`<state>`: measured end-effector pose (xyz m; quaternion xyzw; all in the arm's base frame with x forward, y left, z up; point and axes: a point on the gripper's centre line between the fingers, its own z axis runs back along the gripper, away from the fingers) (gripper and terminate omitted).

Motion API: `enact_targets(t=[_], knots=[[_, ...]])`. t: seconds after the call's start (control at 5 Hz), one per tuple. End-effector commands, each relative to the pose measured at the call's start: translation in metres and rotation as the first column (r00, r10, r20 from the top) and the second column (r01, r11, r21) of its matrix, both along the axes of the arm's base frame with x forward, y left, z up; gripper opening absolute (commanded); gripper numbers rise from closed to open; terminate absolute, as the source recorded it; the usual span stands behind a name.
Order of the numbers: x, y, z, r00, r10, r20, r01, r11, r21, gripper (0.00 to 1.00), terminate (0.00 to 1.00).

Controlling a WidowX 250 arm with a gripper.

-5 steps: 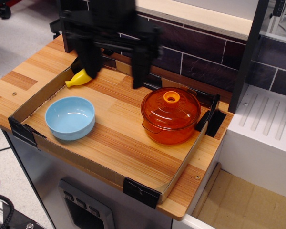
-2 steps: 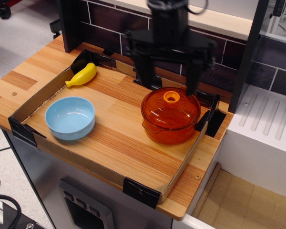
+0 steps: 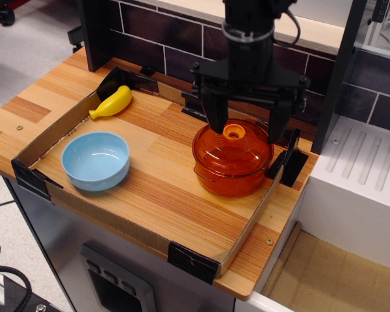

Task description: Take lid off pot

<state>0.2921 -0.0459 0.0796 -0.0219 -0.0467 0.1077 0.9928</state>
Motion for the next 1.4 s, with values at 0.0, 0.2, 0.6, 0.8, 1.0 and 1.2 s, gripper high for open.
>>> enact_targets(t=[0.0, 0.2, 0.6, 0.8, 1.0, 1.2], knots=[[0.011, 0.007, -0.001, 0.999, 0.017, 0.027, -0.018, 1.000, 0.019, 1.00, 0.00], [0.013, 0.011, -0.004, 0.999, 0.025, 0.022, -0.025, 0.999, 0.034, 1.00, 0.00], [0.018, 0.017, -0.015, 0.999, 0.035, 0.012, -0.036, 0.998, 0.061, 1.00, 0.00], [0.019, 0.017, -0.018, 0.999, 0.046, 0.014, -0.047, 0.995, 0.083, 0.00, 0.00], [0.020, 0.018, -0.015, 0.999, 0.052, 0.010, -0.052, 0.996, 0.065, 0.00, 0.00], [0.020, 0.018, -0.010, 0.999, 0.049, 0.019, -0.050, 0.997, 0.061, 0.00, 0.00]])
